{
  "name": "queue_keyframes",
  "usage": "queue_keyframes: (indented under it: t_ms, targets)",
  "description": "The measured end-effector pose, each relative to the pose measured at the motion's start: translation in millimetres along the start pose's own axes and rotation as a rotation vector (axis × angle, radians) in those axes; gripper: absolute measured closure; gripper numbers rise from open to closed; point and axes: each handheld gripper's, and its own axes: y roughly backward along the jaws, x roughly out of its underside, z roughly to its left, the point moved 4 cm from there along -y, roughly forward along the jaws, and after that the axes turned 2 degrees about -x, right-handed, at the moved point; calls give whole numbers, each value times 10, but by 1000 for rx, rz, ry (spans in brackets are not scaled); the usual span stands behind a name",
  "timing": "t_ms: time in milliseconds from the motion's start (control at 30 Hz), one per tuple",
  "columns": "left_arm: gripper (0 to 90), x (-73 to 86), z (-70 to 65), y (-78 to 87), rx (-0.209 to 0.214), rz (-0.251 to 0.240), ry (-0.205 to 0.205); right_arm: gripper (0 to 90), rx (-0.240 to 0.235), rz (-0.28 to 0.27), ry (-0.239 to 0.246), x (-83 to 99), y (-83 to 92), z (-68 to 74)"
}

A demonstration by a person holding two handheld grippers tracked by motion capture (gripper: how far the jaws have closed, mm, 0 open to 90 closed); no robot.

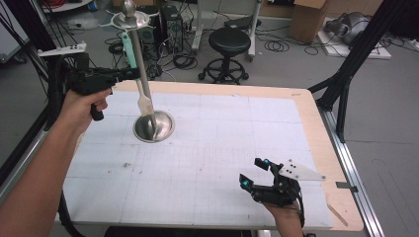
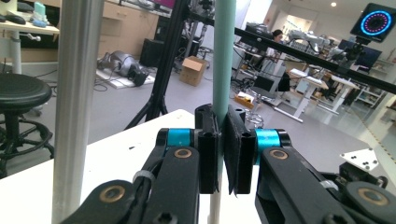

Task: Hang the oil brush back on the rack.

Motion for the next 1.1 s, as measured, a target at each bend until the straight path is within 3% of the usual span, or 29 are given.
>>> queue_keyframes:
  t_ms: [133, 300, 533, 600, 700, 733, 767, 900, 1100]
  targets:
    - [840, -11, 34, -3, -27, -1, 13, 197, -6, 3, -1, 4, -9, 5]
    - [842, -16, 8, -38, -16, 14, 12, 198, -8, 8, 2, 8, -22, 11]
    - [813, -7, 23, -15, -58, 17, -2, 198, -8, 10, -3, 12, -17, 14]
    - [732, 2, 25, -3, -66, 17, -2, 198, -9, 9, -3, 13, -16, 12]
    - [595, 18, 18, 54, -96, -16, -36, 198, -9, 7, -3, 9, -11, 13]
    - [561, 28, 18, 86, -112, -26, -60, 198, -8, 6, -4, 9, -10, 13]
    - [460, 43, 17, 121, -134, -36, -85, 198, -6, 4, -4, 7, 2, 10]
    - [420, 124, -10, 296, -189, -71, -140, 198, 6, -9, -5, 0, 21, -4]
    - [268, 373, -87, 538, -227, -85, -162, 197, 66, -24, -15, -1, 57, -70]
